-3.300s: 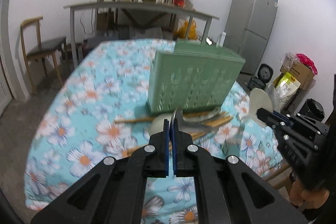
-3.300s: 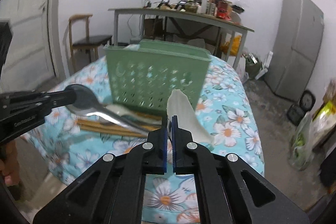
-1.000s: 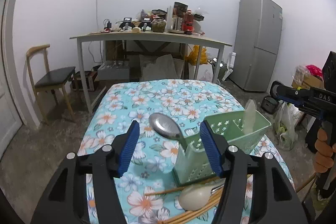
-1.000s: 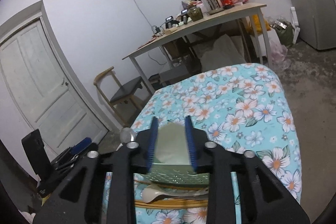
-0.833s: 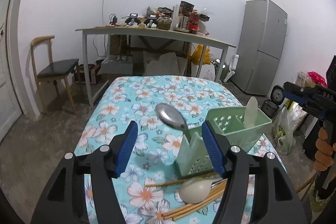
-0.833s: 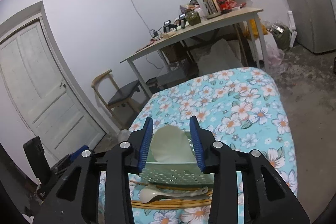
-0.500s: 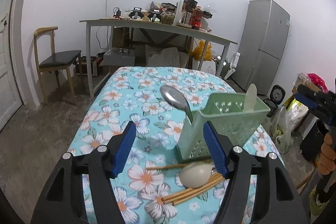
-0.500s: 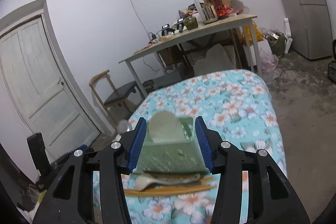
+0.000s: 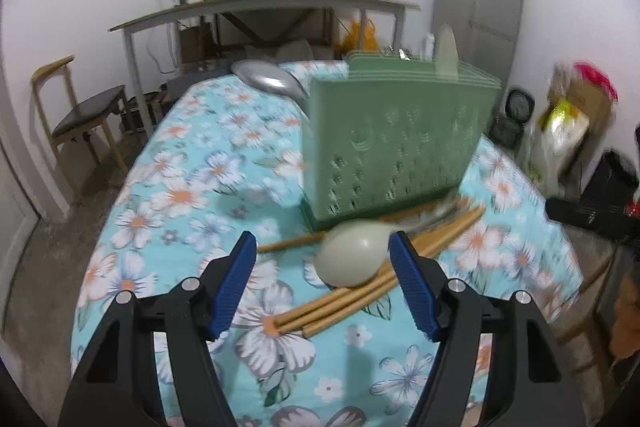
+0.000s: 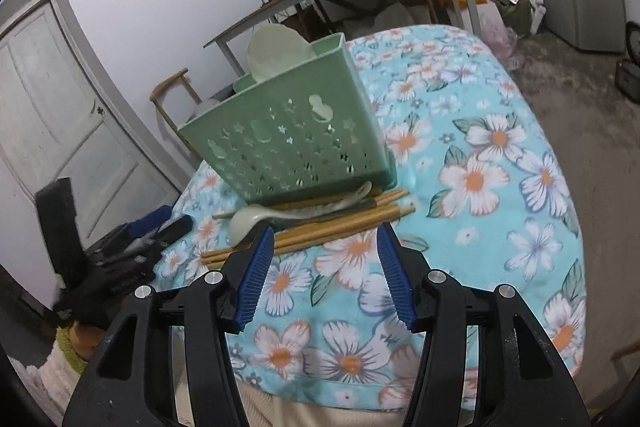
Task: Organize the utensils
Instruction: 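Grasp the second white ceramic spoon by its handle with the left tool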
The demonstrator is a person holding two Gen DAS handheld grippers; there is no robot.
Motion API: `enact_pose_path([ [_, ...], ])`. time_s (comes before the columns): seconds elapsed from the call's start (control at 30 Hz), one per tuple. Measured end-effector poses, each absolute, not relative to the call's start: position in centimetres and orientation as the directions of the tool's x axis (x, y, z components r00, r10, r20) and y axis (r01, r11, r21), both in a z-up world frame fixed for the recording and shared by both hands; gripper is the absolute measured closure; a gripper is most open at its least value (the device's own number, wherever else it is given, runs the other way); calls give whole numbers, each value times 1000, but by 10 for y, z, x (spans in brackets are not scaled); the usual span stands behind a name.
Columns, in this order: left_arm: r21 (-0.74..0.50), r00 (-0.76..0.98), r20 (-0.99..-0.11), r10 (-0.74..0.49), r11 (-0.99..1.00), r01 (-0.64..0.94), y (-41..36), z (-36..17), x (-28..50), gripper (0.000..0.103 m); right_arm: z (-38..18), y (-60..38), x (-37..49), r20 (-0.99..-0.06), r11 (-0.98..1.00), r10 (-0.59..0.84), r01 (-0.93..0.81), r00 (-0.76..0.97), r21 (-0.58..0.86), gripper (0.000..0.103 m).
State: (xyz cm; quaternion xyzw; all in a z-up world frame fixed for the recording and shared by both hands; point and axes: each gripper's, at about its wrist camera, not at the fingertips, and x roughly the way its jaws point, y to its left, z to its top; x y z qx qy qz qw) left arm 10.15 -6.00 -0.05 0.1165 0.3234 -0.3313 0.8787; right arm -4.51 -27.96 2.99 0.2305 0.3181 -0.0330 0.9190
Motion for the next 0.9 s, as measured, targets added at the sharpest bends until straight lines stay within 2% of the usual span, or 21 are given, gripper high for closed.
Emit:
enact_pose_path([
  [0.13,62,554,-694,-459,729,682,-82,-24,107,36,31,-280,-44,-595,889,97,199,798,412,51],
  [0.3,133,567,-712,-414,713,688,-100,-42,113,36,26,-282,-39,-601,886,107,198,792,419,51],
  [0.63,176,610,-693,-385,730,660,-99,-37,121,36,16,-288,-34,-609,874,118,209,785,439,51],
  [0.9,210,659,-648,-382,743,636,-89,-29,119,47,14,-288,-34,-609,870,120,212,784,445,51],
])
